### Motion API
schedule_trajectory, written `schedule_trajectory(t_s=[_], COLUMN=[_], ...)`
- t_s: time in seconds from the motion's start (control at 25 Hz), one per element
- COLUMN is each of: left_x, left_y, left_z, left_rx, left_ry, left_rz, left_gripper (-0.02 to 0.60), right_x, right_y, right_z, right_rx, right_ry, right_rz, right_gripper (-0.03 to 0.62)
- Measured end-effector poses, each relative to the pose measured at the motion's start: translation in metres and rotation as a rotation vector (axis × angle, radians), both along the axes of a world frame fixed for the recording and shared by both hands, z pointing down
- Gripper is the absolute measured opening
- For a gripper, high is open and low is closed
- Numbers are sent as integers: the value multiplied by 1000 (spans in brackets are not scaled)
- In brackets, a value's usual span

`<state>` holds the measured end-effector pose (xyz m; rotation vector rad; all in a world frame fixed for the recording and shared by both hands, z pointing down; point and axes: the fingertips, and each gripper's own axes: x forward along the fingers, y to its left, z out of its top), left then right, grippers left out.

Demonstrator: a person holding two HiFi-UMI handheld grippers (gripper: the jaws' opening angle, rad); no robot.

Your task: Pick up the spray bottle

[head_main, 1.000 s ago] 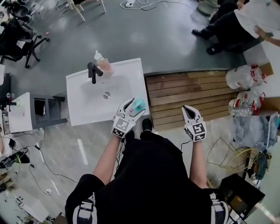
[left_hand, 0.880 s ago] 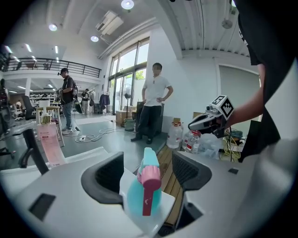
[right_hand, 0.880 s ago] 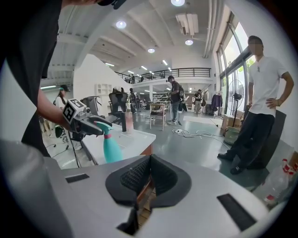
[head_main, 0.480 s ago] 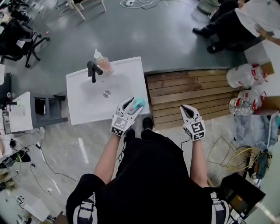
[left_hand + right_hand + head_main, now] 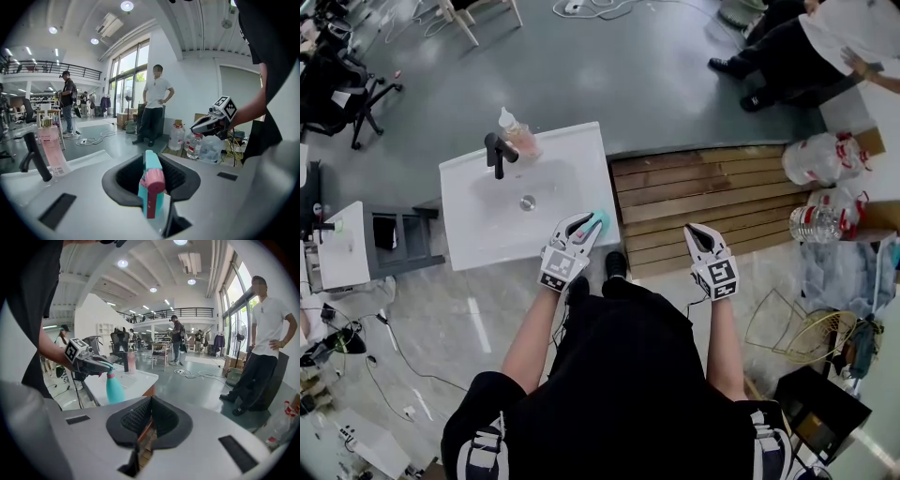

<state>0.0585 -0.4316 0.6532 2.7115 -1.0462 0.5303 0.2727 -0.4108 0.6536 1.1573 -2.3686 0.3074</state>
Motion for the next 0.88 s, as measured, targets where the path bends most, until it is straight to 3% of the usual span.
schedule_trajectory(t_s=[0.48,0.88], left_x=[-5,-44], left_y=[11,29], left_z=[-11,-75], left_rx=[16,107], left_ry=[-16,-17], left_rz=[43,27], left_gripper=[97,95], right_x=[-16,-69], right_y=[9,13], right_z=[-8,-28], right_rx=[13,54], right_ry=[-6,-43], right_rz=[6,-54], right_gripper=[17,17])
